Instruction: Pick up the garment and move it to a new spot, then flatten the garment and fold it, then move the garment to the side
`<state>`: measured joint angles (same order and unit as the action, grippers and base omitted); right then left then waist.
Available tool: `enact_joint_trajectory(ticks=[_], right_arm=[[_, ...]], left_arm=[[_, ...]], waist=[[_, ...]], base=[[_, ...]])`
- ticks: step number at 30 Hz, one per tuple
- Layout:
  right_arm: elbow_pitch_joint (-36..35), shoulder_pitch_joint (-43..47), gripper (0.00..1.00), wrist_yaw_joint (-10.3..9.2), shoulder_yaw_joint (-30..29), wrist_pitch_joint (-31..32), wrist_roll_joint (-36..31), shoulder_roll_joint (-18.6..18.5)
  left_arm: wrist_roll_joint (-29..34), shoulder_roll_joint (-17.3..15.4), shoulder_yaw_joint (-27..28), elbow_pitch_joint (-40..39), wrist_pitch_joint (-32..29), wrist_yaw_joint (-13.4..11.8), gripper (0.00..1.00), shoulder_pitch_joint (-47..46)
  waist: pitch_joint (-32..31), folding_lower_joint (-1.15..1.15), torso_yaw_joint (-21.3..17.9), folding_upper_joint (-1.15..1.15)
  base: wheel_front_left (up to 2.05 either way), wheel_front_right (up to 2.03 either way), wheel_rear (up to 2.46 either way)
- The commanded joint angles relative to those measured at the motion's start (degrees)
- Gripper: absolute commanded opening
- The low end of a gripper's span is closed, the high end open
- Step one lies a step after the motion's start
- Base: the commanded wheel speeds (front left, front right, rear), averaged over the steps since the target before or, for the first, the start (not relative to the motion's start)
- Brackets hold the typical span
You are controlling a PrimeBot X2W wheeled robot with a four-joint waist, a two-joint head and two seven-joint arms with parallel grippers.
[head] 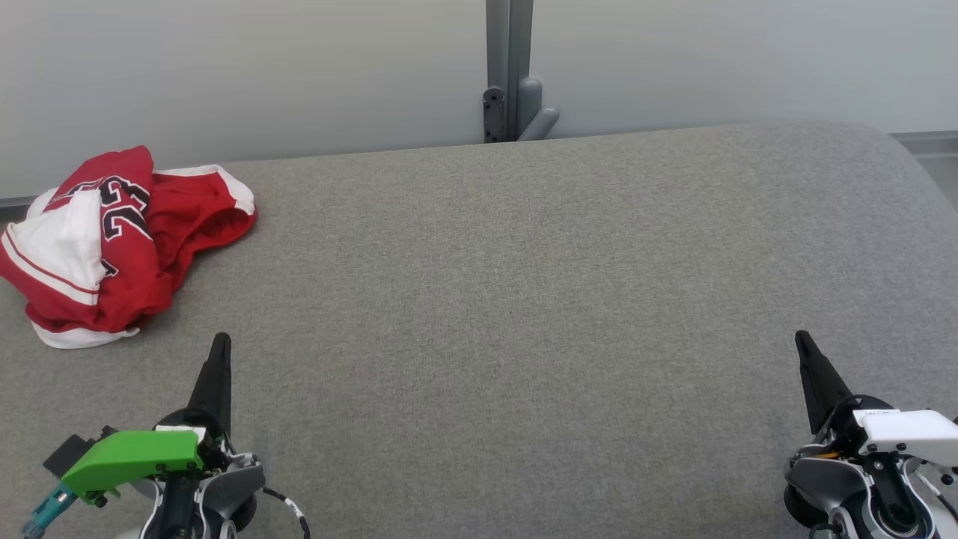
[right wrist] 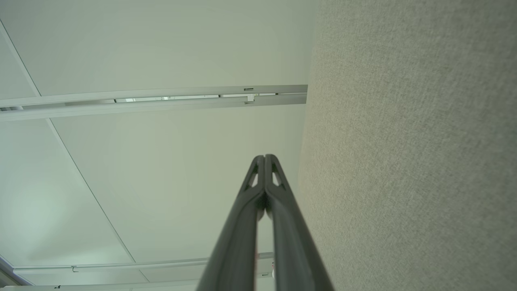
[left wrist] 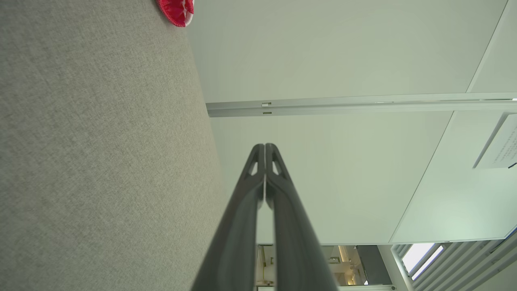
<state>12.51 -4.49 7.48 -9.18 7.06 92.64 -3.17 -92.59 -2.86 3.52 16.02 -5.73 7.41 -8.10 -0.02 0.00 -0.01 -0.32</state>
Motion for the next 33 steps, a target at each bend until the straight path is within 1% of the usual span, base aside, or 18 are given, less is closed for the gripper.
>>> enact_joint_trajectory(ticks=[1, 33], right_arm=[[0.07, -0.38, 0.00, 0.03, -0.14, 0.29, -0.19, -0.05], [0.08, -0.38, 0.00, 0.03, -0.19, 0.34, -0.25, -0.03]], left_arm=[[0.00, -0.02, 0.12, 0.04, 0.04, 0.32, 0.00, -0.74], [0.00, -0.02, 0.12, 0.04, 0.04, 0.32, 0.00, -0.74]], waist=[[0.00, 0.00, 0.00, 0.32], [0.00, 0.00, 0.00, 0.32]], base=[[0.00, 0.00, 0.00], [0.00, 0.00, 0.00]])
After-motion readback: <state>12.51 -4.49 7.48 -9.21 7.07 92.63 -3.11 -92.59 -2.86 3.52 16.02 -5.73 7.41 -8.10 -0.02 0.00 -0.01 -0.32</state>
